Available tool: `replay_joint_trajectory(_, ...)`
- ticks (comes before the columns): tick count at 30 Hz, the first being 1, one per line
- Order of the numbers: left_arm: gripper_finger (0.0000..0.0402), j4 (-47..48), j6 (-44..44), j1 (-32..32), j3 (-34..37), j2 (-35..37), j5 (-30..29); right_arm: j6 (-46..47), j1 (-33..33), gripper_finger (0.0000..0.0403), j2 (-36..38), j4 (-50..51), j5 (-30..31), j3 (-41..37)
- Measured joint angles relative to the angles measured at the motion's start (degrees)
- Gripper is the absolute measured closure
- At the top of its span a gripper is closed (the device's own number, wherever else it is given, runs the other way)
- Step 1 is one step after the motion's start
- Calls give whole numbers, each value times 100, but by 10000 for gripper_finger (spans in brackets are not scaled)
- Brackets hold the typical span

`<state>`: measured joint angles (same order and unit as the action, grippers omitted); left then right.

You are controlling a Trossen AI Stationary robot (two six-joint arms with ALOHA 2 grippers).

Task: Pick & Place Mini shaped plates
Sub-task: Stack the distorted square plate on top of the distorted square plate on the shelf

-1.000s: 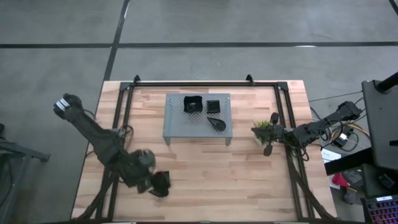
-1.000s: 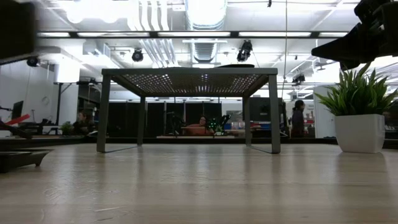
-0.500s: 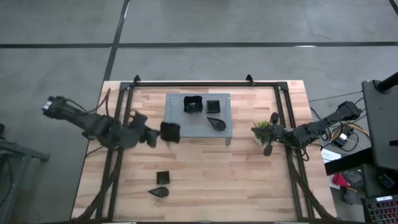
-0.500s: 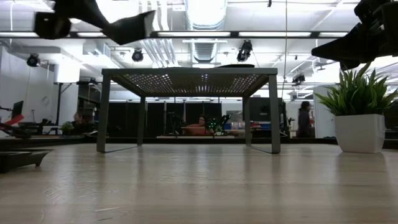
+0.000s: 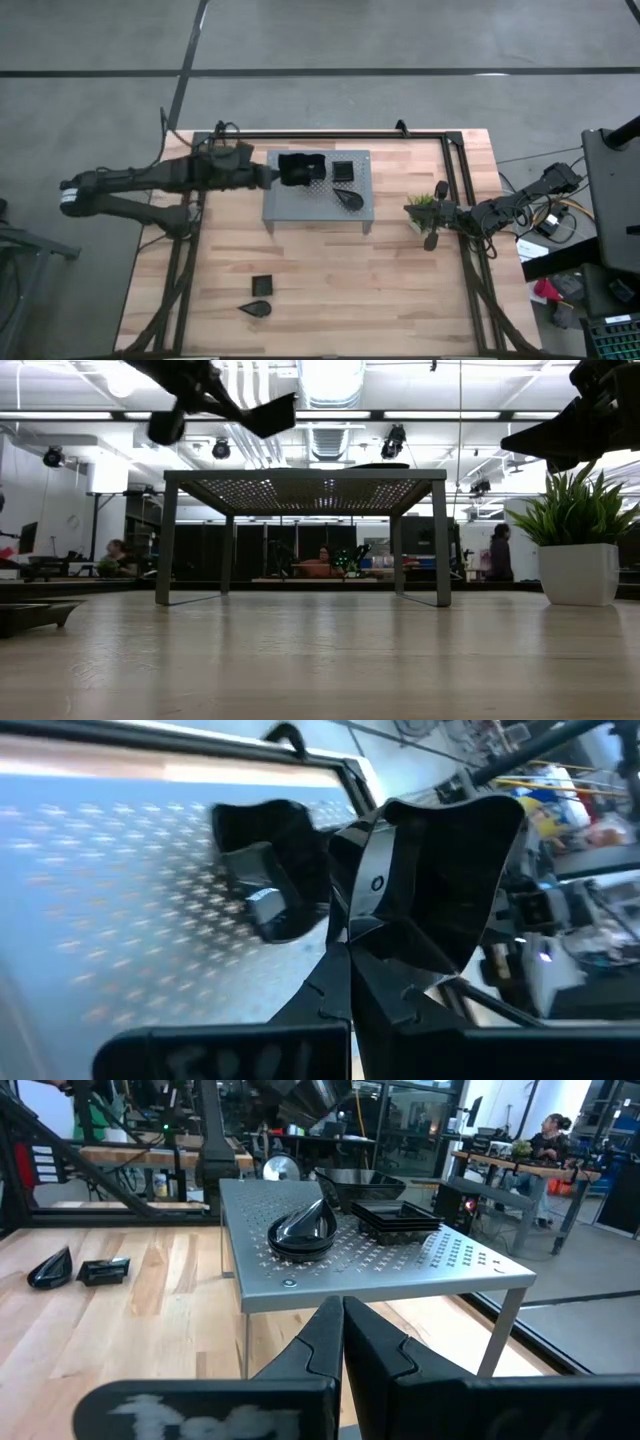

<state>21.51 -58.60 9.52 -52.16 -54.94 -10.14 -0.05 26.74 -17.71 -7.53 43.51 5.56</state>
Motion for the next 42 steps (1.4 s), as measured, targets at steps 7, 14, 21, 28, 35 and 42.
replay_joint_trajectory(7, 402, -1167, 78, 670, 0, -704, 1186, 0, 1, 394, 1, -1, 1, 0)
replay_joint_trajectory(14, 402, -1038, 106, 964, 0, -1023, 1415, 0, 0, 394, 0, 0, 1, 0)
replay_joint_trajectory(21, 402, -914, 28, 1003, -19, -1023, 1443, 0, -1, 394, 0, 0, 2, 0)
replay_joint_trajectory(28, 401, -890, 123, 1016, -22, -1071, 1431, 0, 0, 394, 0, 0, 0, 0)
replay_joint_trajectory(35, 370, -888, 296, 1025, -17, -1071, 1422, 0, 1, 394, 0, -1, 1, 0)
replay_joint_trajectory(42, 313, -880, 307, 1025, -15, -1054, 1457, 1, -2, 394, 0, -1, 1, 0)
